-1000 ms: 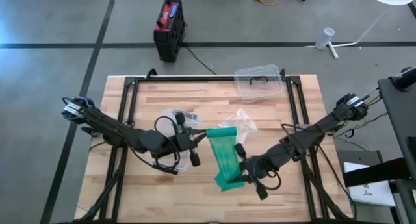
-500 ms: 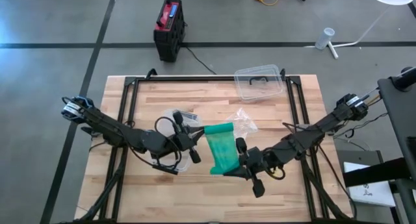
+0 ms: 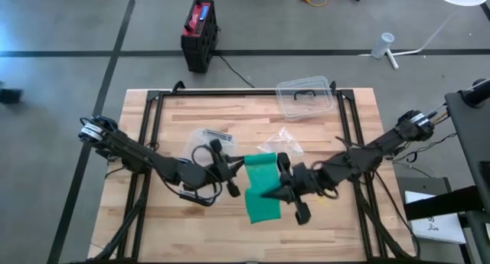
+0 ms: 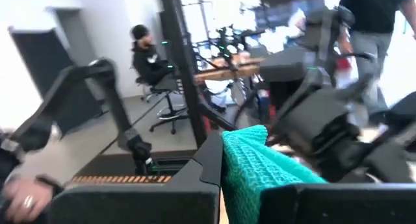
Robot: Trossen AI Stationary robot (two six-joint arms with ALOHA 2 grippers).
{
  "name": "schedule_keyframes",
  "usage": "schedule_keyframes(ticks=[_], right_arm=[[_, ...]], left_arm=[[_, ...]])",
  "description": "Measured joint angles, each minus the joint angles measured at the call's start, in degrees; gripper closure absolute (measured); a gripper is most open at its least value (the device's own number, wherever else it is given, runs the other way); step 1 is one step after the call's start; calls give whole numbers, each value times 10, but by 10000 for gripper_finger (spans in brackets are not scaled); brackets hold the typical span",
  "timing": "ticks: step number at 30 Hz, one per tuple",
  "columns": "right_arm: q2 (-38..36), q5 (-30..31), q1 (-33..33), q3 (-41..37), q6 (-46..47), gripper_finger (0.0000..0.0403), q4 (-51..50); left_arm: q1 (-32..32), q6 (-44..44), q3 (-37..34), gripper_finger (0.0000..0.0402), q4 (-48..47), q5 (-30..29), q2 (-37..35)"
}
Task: Roll bandage
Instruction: Roll the blue bandage
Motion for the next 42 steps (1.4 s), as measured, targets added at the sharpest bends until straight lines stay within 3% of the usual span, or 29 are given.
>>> schedule_keyframes(ticks=[6, 13, 17, 24, 28, 36, 42], right_arm=[[0, 3, -40, -2, 90, 379, -12], [-13, 12, -60, -3, 101, 275, -5], [-12, 56, -70, -3, 133, 216, 12], [-19, 86, -84, -3, 185, 150, 14], [-21, 85, -75, -3, 208, 130, 18], [-16, 87, -43, -3, 193, 119, 62], [-18, 175, -52, -3, 152, 121, 87]], left_arm=[[-17, 0, 4, 401, -5, -3, 27], [-51, -4, 4, 401, -13, -5, 19], [-54, -32, 5, 401, -44, -5, 19], [-65, -70, 5, 401, -86, -25, 19], [-67, -70, 5, 401, -105, -59, 19], [-66, -73, 5, 401, -130, -74, 19], [-66, -74, 5, 401, -156, -57, 19]])
